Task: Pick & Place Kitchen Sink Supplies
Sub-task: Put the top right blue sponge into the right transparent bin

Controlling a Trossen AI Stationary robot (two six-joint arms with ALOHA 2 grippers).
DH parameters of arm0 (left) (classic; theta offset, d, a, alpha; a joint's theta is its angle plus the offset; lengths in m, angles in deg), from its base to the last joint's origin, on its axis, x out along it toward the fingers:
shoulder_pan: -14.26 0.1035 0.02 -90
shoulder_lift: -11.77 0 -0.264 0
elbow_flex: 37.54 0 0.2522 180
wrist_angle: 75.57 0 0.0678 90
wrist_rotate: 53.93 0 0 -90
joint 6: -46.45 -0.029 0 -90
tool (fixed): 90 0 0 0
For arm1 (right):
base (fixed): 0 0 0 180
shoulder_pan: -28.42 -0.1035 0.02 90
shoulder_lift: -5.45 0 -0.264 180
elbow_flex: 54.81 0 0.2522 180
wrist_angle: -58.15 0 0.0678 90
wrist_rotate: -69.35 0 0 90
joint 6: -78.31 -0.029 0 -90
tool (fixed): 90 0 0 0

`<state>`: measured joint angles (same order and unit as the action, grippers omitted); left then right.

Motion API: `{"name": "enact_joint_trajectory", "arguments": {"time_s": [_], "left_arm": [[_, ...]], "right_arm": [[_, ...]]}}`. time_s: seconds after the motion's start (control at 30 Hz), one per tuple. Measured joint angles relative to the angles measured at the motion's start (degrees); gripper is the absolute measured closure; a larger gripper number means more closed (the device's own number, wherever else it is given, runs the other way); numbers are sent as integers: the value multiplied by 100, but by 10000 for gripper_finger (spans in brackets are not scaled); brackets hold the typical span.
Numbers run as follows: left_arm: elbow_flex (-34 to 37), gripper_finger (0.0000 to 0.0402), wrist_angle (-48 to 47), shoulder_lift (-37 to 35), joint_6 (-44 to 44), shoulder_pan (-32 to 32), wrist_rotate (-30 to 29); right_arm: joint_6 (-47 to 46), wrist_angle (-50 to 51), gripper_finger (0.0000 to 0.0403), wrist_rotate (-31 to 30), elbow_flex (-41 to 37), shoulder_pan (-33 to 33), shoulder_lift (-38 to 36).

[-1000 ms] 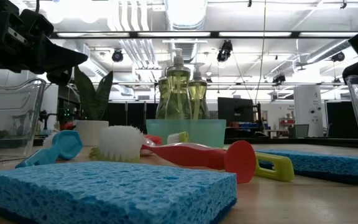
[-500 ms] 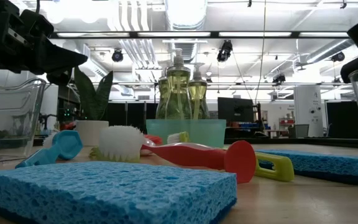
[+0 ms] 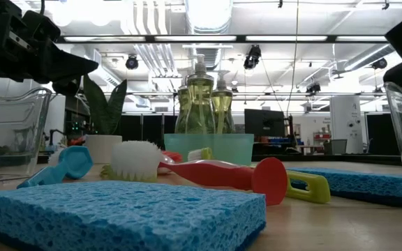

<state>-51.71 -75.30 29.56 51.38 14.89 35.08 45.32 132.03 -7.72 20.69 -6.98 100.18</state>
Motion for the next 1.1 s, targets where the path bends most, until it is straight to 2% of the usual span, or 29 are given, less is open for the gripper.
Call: {"name": "enact_joint_trajectory", "arguments": {"time_s": [0.23,0.53,0.67,0.87,0.9,1.03,1.1], "left_arm": [[0,401,2,-1,0,0,1],[0,401,2,0,0,0,2],[0,401,2,-1,0,0,1],[0,401,2,-1,0,0,1],[0,401,2,-2,0,0,0],[-1,401,2,-1,0,-4,-1],[0,401,2,-2,0,-4,0]], "right_arm": [[-67,444,282,-110,348,14,-74],[-285,840,292,-443,1158,106,-115],[-332,868,308,-904,1640,184,-128],[-674,564,334,-2643,2296,344,-108],[-574,442,338,-2791,2361,399,-108],[110,-121,349,-2767,2400,721,-101],[370,-515,350,-2524,2340,915,-84]]}}
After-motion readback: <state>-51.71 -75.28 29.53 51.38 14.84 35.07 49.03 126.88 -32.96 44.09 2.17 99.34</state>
